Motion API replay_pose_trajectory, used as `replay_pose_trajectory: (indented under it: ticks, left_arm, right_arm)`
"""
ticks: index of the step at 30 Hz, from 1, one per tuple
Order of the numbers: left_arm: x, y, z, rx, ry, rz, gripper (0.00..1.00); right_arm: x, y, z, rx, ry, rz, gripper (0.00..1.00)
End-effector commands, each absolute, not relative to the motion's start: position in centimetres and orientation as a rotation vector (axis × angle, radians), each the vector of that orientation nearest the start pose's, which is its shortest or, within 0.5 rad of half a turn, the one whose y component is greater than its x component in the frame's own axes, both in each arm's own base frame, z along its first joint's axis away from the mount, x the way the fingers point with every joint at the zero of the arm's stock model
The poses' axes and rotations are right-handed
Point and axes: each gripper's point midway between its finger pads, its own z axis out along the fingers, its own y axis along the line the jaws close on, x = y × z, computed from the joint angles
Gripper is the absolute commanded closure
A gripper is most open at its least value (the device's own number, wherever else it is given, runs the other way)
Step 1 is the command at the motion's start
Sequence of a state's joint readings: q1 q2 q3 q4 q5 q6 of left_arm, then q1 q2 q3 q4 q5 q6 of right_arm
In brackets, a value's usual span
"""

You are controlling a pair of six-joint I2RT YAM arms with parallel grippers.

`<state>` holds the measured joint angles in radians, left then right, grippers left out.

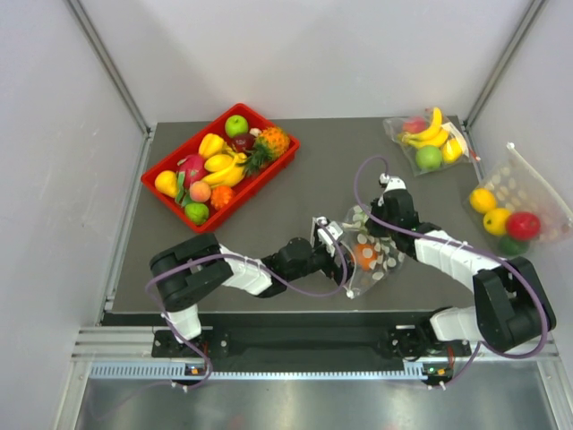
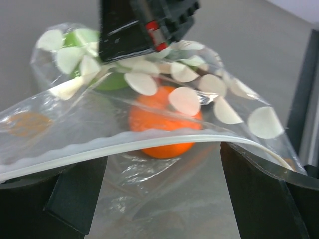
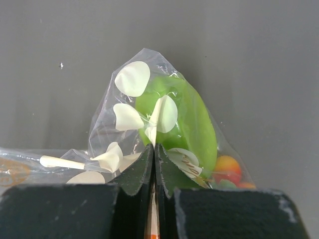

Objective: Open the zip-top bag and remove the fake food

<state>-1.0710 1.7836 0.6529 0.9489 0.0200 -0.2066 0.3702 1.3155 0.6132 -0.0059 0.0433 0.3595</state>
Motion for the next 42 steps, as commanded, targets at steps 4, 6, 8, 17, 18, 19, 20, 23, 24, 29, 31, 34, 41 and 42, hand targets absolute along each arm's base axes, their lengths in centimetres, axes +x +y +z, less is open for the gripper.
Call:
replay_pose_trajectory:
  ticks: [4, 6, 8, 17, 18, 19, 20, 23, 24, 29, 31, 34, 41, 42]
  left_arm:
    - [20.4, -45.6, 12.1, 0.813, 1.538, -1.107, 0.02]
    - [20.4, -46.1, 11.6, 0.825, 1.547, -1.102, 0.02]
    - [20.8, -47.0, 11.2, 0.842, 1.553, -1.091, 0.02]
    - [21.7, -48.6, 8.2, 0.912, 1.638, -0.988, 0.01]
    - [21.9, -48.6, 7.7, 0.92, 1.652, -0.95, 0.01]
    - [22.0, -48.7, 7.3, 0.931, 1.663, -0.925, 0.01]
    - [22.0, -48.5, 6.4, 0.961, 1.679, -0.887, 0.02]
    - [22.1, -48.0, 5.1, 0.998, 1.707, -0.768, 0.02]
    - [21.7, -48.2, 4.9, 1.017, 1.704, -0.749, 0.02]
    - [21.9, -47.8, 4.3, 1.023, 1.715, -0.666, 0.07]
    - [21.9, -47.9, 4.3, 1.022, 1.714, -0.667, 0.23]
    - [21.9, -47.8, 5.4, 0.985, 1.688, -0.692, 0.51]
    - [21.5, -46.5, 9.1, 0.874, 1.602, -0.765, 0.72]
    - [21.3, -46.2, 9.1, 0.875, 1.603, -0.768, 0.74]
  right_arm:
    - [29.1, 11.8, 4.5, -0.002, 2.405, 0.292, 1.0]
    - [29.0, 11.8, 4.5, -0.004, 2.404, 0.296, 1.0]
    - [29.0, 11.9, 4.7, -0.006, 2.4, 0.303, 1.0]
    - [28.8, 12.3, 5.5, -0.002, 2.382, 0.344, 1.0]
    - [28.8, 12.3, 5.5, 0.0, 2.381, 0.343, 1.0]
    - [28.7, 12.4, 5.5, -0.002, 2.38, 0.346, 1.0]
    - [28.7, 12.3, 5.5, -0.001, 2.38, 0.344, 1.0]
    - [28.7, 12.3, 5.7, 0.004, 2.373, 0.348, 1.0]
    - [28.6, 12.3, 5.7, 0.006, 2.373, 0.348, 1.0]
    - [28.7, 12.4, 5.9, 0.011, 2.364, 0.355, 1.0]
    - [28.8, 12.4, 5.9, 0.013, 2.362, 0.355, 1.0]
    - [28.6, 12.3, 5.7, 0.013, 2.368, 0.353, 1.0]
    - [28.5, 12.3, 5.6, 0.009, 2.373, 0.353, 1.0]
    - [28.6, 12.3, 5.6, 0.011, 2.371, 0.351, 1.0]
